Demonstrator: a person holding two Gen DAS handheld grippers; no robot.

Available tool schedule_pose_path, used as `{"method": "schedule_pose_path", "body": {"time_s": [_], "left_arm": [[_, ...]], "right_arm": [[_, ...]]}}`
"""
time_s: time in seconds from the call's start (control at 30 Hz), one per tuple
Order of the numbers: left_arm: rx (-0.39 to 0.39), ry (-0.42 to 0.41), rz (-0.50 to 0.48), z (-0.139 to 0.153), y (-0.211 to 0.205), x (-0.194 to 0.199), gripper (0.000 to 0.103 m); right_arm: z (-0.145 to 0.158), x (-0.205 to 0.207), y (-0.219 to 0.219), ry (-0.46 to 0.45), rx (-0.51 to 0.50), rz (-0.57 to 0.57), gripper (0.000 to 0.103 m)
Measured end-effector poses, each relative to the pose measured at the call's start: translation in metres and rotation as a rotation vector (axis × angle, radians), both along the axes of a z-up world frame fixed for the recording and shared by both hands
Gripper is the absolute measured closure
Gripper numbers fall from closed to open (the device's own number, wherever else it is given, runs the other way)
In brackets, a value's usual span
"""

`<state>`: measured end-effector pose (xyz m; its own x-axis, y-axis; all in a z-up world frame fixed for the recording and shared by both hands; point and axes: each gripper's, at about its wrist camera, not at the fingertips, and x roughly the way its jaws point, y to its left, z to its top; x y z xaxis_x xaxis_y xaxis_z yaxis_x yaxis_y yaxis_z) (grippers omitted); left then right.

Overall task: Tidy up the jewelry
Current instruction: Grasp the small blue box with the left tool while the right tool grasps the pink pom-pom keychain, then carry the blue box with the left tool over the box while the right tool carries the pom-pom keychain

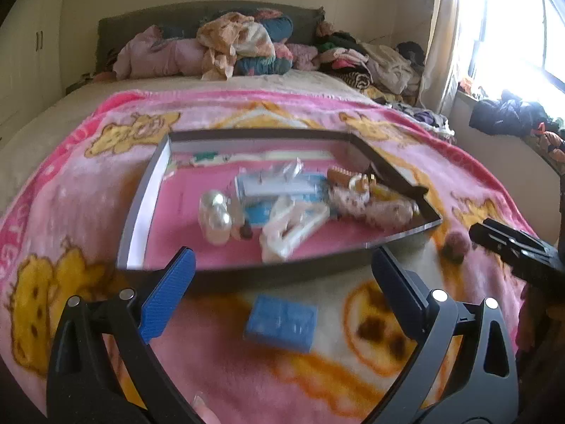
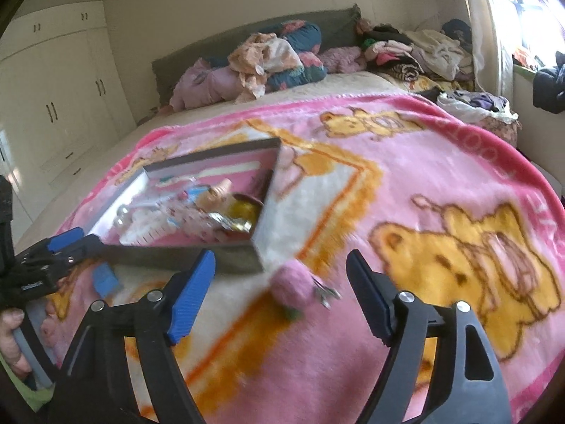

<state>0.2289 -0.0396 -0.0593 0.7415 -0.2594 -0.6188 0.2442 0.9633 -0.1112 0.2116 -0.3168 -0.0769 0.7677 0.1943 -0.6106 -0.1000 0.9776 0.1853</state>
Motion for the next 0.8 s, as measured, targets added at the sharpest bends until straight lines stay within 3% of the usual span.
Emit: {"method": "schedule_pose_path", "body": {"time_s": [0.4, 0.53, 0.57, 0.67, 0.73, 0.8], "left_arm": [[0.004, 0.093, 0.014, -0.029, 0.003, -0.009, 0.012], [-0.008, 0.117, 0.011, -0.034, -0.001, -0.003, 0.012], [-0.001, 0.117, 0.01, -0.035, -0.004, -0.002, 0.016], [0.027, 0.127, -0.004, -0.039, -0.01, -0.002, 0.049], [0.047, 0.139, -0.012, -0.041, -0.013, -0.004, 0.062], [0.044, 0.14, -0.026, -0.039, -0.012, -0.007, 0.065]], "right_arm": [[-0.028, 0.03, 0.002, 0.131, -0.018, 0.051, 0.031], [-0.032, 0.031, 0.012, 0.136, -0.043, 0.081, 0.073], [-0.032, 0.03, 0.013, 0.131, -0.044, 0.087, 0.073], [-0.03, 0.021, 0.016, 0.119, -0.037, 0.106, 0.075], [-0.028, 0.014, 0.019, 0.112, -0.029, 0.119, 0.075], [-0.025, 0.007, 0.022, 0.104, -0.021, 0.128, 0.075]]}}
